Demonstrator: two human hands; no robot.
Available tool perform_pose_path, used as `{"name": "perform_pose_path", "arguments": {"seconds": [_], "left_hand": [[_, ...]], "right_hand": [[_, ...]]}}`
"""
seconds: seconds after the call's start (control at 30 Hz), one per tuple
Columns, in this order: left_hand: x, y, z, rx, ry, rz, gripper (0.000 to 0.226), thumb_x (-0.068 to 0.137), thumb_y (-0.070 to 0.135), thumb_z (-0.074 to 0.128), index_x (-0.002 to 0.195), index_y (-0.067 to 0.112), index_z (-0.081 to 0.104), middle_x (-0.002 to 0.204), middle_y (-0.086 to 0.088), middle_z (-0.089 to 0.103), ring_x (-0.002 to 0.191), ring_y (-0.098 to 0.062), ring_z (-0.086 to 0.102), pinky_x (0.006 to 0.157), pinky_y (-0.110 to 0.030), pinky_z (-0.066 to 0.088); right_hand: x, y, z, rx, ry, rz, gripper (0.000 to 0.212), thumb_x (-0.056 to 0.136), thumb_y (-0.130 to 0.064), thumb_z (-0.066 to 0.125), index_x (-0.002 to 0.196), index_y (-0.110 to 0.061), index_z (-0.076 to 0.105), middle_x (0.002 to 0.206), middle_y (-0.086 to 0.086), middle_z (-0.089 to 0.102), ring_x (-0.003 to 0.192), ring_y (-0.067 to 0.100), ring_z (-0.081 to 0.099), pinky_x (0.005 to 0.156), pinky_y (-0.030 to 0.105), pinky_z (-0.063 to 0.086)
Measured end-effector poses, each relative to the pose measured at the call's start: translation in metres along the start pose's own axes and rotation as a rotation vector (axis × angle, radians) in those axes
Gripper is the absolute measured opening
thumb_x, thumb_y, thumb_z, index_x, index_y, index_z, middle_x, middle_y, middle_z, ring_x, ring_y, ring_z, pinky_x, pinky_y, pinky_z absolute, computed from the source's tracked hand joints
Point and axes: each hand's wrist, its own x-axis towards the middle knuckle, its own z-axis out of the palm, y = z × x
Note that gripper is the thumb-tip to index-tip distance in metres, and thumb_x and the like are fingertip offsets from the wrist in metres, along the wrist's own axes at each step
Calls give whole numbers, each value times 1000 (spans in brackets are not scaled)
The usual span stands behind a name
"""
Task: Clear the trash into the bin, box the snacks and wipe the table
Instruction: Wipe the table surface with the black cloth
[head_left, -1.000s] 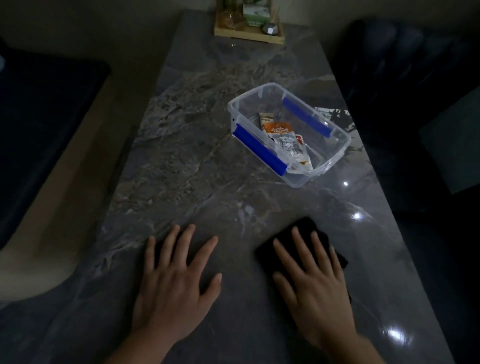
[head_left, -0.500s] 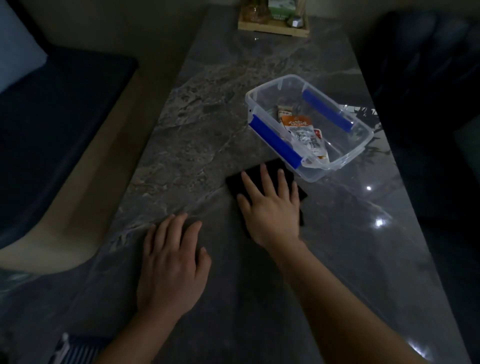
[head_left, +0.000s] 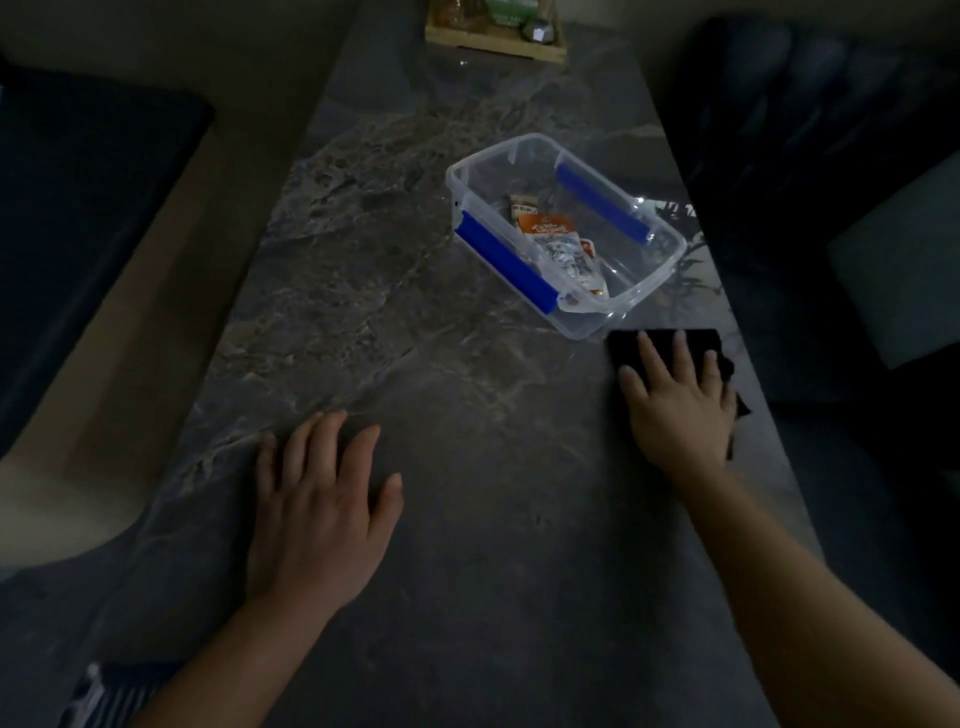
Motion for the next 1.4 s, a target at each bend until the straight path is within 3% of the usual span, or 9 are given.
{"name": "perform_pose_path", "arguments": {"seconds": [0.17,0.3,0.4,0.5,0.6,0.7,0.9,1.1,1.4], "left_hand": [[7,33,-1,14,-89,191,57,88,57,35,139,35,49,152,-9,43,142,-33,33,111,-68,23],[8,64,11,65,-123,284,63,88,63,30,145,39,40,158,-9,34,147,-35,24,114,-70,15],[6,63,14,64,-119,274,64,88,63,29,146,39,38,159,-8,33,148,-34,22,115,-69,12],[6,64,12,56,-123,264,64,88,62,30,146,38,39,159,-9,33,148,-35,21,114,-70,12],[6,65,12,44,-116,274,64,87,61,33,145,37,41,158,-9,34,147,-35,24,114,-70,14],[6,63,14,43,-114,273,63,88,63,30,146,38,38,159,-8,33,147,-34,22,115,-69,12],[6,69,12,36,-118,240,62,89,63,29,146,38,37,159,-9,30,148,-35,18,114,-71,12],[4,102,16,8,-102,272,63,89,62,27,147,41,34,160,-10,29,148,-35,19,114,-71,11],[3,102,21,54,-96,254,63,89,62,30,148,41,33,161,-10,29,148,-35,19,115,-69,10]], "right_hand": [[-102,17,20,-131,-46,-522,53,98,-69,12,147,-62,-4,162,-17,-19,151,20,-22,121,45,-13],[-18,70,-4,-126,3,-143,59,94,-71,14,150,-56,5,167,-7,-2,153,27,-3,123,52,5],[-49,85,7,-64,56,9,62,94,-68,14,153,-49,13,168,-1,6,153,30,2,122,55,9],[-157,58,37,-79,118,-35,66,92,-67,22,153,-42,27,165,5,19,151,36,13,119,59,18],[-232,23,56,-51,98,-340,61,91,-63,41,149,-44,38,163,4,28,149,38,22,115,60,22],[-201,50,43,-164,14,-573,55,98,-67,26,151,-54,20,166,-5,13,154,30,6,120,55,8],[-116,79,21,-33,17,116,60,95,-69,12,152,-52,4,168,-5,-4,153,27,-9,122,54,-1],[-209,67,27,-130,-89,-391,54,99,-69,16,149,-59,0,166,-11,-9,152,23,-18,121,50,-6],[-91,62,17,-103,3,-161,58,97,-69,12,152,-55,0,167,-10,-8,152,22,-14,123,48,-7]]}}
